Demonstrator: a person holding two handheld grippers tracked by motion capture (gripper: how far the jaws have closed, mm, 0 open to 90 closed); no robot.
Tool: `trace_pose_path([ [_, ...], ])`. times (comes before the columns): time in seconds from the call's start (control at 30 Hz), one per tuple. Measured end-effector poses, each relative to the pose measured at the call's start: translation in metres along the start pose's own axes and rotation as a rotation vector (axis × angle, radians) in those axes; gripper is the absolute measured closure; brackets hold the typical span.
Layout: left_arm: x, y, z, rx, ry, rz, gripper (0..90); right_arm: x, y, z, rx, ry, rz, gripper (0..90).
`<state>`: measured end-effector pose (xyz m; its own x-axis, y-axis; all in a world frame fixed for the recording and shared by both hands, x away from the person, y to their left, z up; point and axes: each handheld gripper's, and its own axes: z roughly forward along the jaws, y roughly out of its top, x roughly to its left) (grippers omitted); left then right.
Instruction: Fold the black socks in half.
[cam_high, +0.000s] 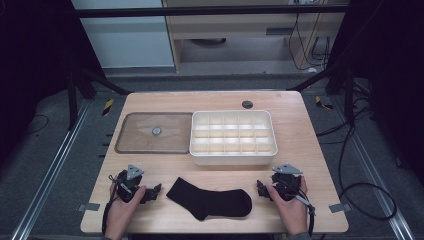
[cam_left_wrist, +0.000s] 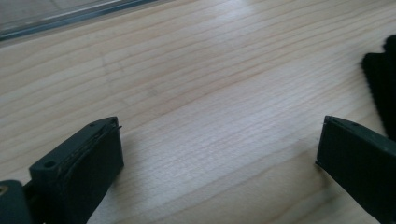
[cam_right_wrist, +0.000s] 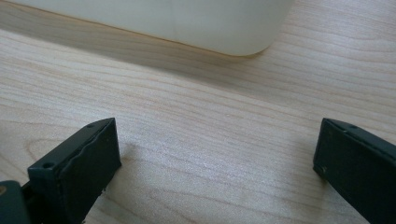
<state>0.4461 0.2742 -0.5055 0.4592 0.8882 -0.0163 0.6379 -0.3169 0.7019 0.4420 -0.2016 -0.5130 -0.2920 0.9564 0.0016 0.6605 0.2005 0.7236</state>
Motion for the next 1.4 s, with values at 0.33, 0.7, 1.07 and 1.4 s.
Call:
trace_pose_path([
  [0.33, -0.009, 0.008, -0.014, -0.027, -0.071, -0.005, 4.1, -0.004, 0.0, -0.014, -0.009, 0.054, 0.025, 21.3],
  [0.7, -0.022, 0.008, -0.02, -0.033, -0.111, 0.022, 12.0, 0.007, 0.005, -0.039, -0.025, 0.155, -0.014, 43.7],
  [1.07, -0.035, 0.007, -0.027, -0.024, -0.14, 0.041, 22.5, 0.034, 0.017, -0.07, -0.067, 0.373, -0.045, 54.0],
  [1.4, -0.04, 0.007, -0.029, -0.013, -0.142, 0.059, 25.3, 0.065, 0.007, -0.057, 0.069, 0.352, -0.136, 47.7],
])
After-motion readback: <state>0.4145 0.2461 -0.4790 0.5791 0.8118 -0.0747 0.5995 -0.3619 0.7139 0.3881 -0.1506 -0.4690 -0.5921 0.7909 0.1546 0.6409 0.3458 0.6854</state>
